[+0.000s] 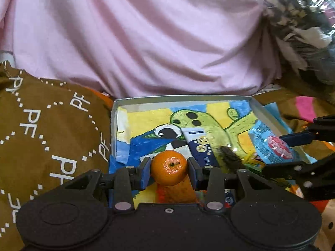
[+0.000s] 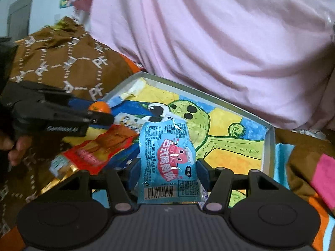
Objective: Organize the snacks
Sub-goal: 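Carry the orange and blue jelly pack over the grey tray, then lower both snacks into the tray and open both tools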
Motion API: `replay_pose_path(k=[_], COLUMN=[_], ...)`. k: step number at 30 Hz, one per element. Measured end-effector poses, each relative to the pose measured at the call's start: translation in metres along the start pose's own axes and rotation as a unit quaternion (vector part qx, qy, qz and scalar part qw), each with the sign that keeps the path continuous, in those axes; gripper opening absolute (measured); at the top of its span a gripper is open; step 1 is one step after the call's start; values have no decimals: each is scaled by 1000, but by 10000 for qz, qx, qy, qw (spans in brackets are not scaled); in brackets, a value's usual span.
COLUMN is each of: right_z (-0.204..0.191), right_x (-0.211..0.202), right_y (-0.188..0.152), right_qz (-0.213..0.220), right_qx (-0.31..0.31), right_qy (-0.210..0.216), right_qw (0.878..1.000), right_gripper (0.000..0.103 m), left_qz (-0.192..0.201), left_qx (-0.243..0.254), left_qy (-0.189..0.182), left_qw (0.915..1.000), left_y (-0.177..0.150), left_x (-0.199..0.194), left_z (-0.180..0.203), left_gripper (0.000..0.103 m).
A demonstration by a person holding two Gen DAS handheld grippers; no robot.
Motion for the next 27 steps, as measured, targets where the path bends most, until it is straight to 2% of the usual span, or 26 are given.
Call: replay_pose_path(k=[8, 17, 20, 22, 26, 27], right_z=[3, -5, -7, -8, -5, -5], right_x=[41, 44, 37, 30, 9, 3], right_y=[-11, -15, -13, -13, -16, -17], right_qz=[-169, -101, 63, 181, 496, 581], right_qx=[244, 243, 191, 185, 307, 344], right_qy=[-42, -24, -57, -57, -72, -85], right_qw=[9996, 9997, 9998, 9996, 9983, 9977], right_gripper=[63, 66, 69, 78, 88, 91], left_qz=[-107, -107, -61, -9, 150, 189], left_qx=[-155, -276, -290, -334, -481, -532], left_qy=[34, 39, 36, 47, 66, 26], left_qw=[9998, 9996, 9996, 9994, 9987, 9984], left_y=[-1, -4, -3, -2, 0, 0], left_x=[19, 21, 17, 12, -5, -10], left_z=[-7, -5, -4, -3, -1, 0], left_gripper=[40, 43, 54, 70, 92, 101])
Point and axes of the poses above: each gripper's, at about its wrist camera, not at the fingertips, and x roughly the way its jaws point, z to its right, y to its top, the point moved 8 cm from there along x, roughly the way its jaws point, and after that the axes turned 11 degrees about -z, right-handed, at the moved point
